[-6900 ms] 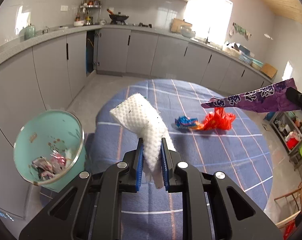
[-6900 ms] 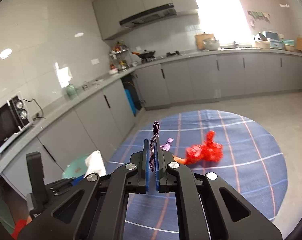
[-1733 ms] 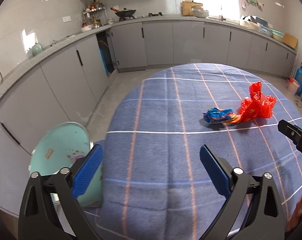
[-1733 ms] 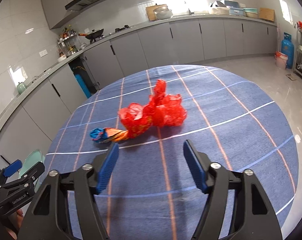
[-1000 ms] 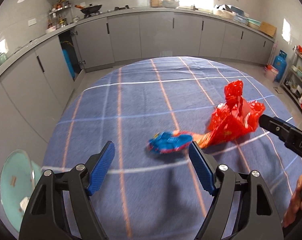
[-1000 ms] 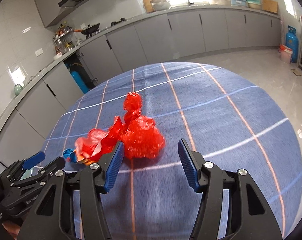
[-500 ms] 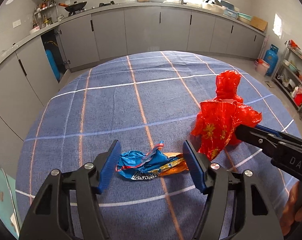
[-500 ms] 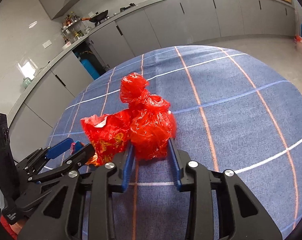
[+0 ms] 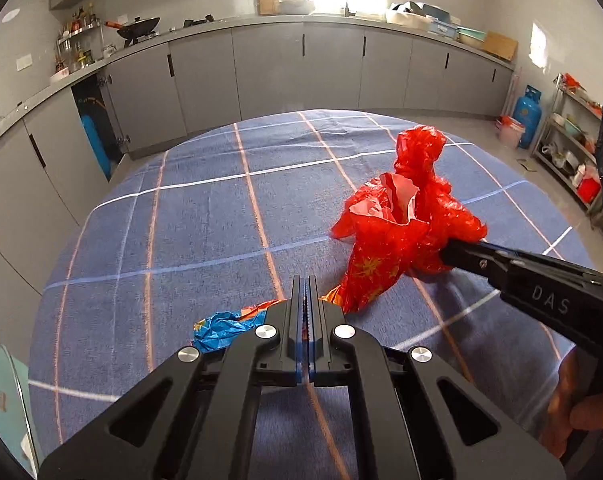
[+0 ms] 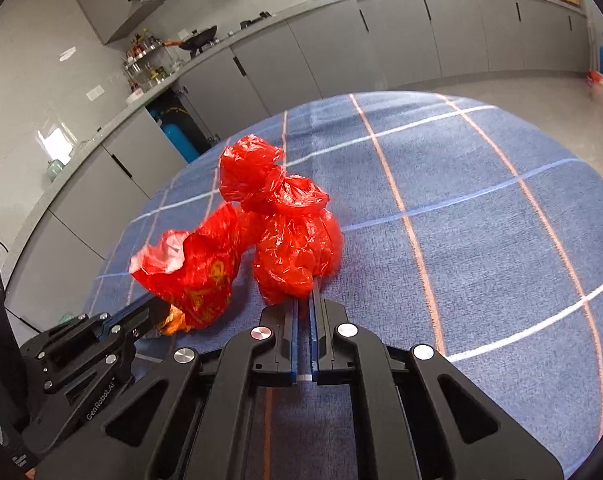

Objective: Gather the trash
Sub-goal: 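Grasp the blue wrapper with the left tool while the right grasps the red bag, then carry the blue wrapper and red bag over the teal bin with both tools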

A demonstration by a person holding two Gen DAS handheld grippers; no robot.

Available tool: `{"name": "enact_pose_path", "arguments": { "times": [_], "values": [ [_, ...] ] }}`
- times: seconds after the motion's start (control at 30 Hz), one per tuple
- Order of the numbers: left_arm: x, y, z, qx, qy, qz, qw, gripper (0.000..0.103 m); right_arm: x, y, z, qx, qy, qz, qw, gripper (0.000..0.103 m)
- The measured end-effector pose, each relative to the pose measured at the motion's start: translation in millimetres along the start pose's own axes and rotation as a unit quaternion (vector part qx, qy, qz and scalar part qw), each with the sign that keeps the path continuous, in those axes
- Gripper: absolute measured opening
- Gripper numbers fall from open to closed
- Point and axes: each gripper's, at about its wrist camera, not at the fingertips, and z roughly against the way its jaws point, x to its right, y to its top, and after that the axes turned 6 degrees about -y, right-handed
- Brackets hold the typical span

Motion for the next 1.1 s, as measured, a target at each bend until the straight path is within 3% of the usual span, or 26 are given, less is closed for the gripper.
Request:
{"name": "enact_pose_path", "arguments": {
  "times": [0.43, 1.1],
  "values": [
    [-32, -27, 66, 0.012, -0.002, 0.049, 0.9987, 0.002, -25, -33, 63, 0.043, 0.006, 0.014, 0.999, 0.005],
    [-90, -76, 151, 0.036, 0.104, 0.114, 0.9873, 0.002, -119, -74, 102, 0.062, 0.041, 0.060, 0.995, 0.005]
  ]
}}
